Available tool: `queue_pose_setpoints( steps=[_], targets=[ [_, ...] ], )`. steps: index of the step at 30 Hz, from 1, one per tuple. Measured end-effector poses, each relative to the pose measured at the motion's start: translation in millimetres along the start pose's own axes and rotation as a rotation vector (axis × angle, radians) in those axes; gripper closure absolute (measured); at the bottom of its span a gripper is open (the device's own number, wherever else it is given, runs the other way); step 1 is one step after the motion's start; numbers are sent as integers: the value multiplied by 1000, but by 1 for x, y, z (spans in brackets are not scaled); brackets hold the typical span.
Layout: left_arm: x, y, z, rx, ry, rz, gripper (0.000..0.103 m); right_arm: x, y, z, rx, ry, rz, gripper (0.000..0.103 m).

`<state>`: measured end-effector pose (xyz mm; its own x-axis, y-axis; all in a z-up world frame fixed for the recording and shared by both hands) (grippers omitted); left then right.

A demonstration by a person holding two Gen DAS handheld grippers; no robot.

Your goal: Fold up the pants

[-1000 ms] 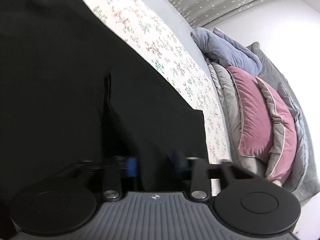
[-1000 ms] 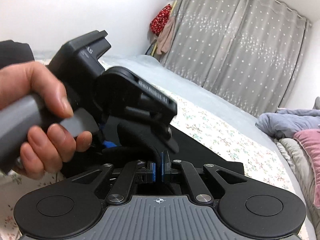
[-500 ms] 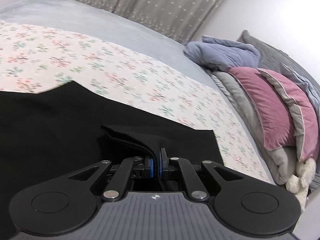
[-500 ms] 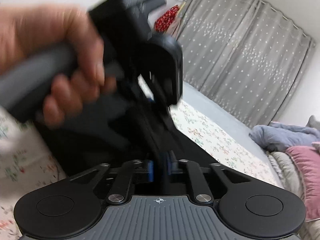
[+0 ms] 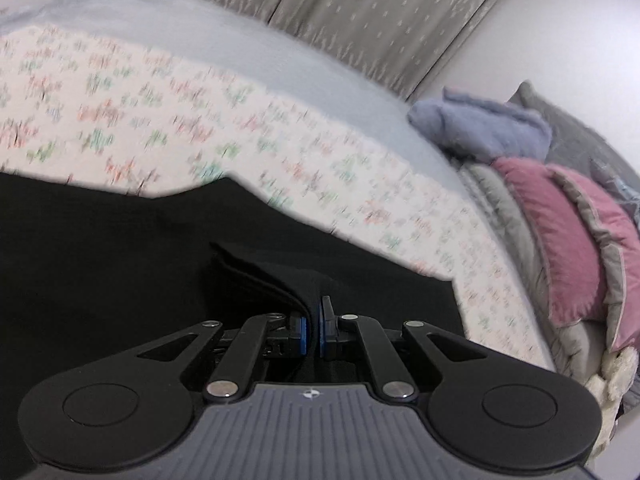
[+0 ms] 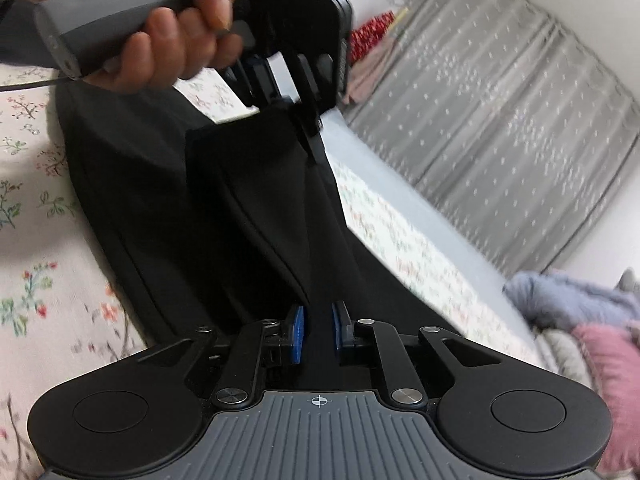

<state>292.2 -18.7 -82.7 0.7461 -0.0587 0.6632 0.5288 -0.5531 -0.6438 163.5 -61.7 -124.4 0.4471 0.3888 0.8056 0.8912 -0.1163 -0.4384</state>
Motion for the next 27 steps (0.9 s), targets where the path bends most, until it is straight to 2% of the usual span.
queue_pose_setpoints(
  steps=[2, 3, 6, 10, 12, 13, 15, 16, 17, 18, 19, 20, 23, 27],
  targets=[
    [-4, 6, 14, 11, -18, 30, 80, 6, 2, 10, 29, -10, -10, 53],
    [-5, 7, 20, 9, -32, 35, 80, 9, 1, 17, 44, -15, -19, 50],
    [-3, 2, 34, 6, -50, 30, 80, 14, 4, 38, 103, -59, -16, 50],
    [-5, 2, 46, -34, -83, 55, 78, 22, 17, 60, 128, -125, -14, 50],
    [-8, 6, 54, -59, -105, 81, 76, 27, 28, 68, 137, -128, 1, 51],
    [-8, 7, 59, -57, -124, 87, 71, 29, 33, 70, 130, -126, 4, 51],
    [-7, 8, 70, -31, -142, 88, 61, 36, 39, 81, 134, -137, 9, 51],
    [-6, 8, 75, -14, -137, 87, 48, 38, 39, 88, 134, -157, 3, 52],
    [-5, 6, 80, -3, -135, 86, 38, 40, 41, 93, 129, -179, -3, 56],
    [-4, 4, 85, 1, -138, 79, 35, 42, 44, 97, 129, -197, -2, 60],
    [-2, 1, 90, 2, -148, 70, 33, 42, 47, 99, 144, -193, 15, 81],
    [0, -2, 98, 6, -172, 62, 31, 40, 52, 97, 157, -159, 42, 98],
    [1, -11, 111, -11, -243, 40, 27, 43, 53, 75, 204, 38, 56, 99],
    [-1, -13, 114, -46, -306, 44, 23, 47, 54, 24, 367, 502, 96, 100]
  ],
)
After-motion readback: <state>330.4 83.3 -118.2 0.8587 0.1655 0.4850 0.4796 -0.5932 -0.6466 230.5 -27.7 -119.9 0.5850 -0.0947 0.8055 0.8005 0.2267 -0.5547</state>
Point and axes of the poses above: each gripper's, at about its wrist camera, not at the fingertips, and y roughly the way its jaws point, z to its left, x to its top, the point moved 9 cm from there along y, roughly the way its jaws point, and after that the axes turned 10 degrees about y, right-handed, at the moved point
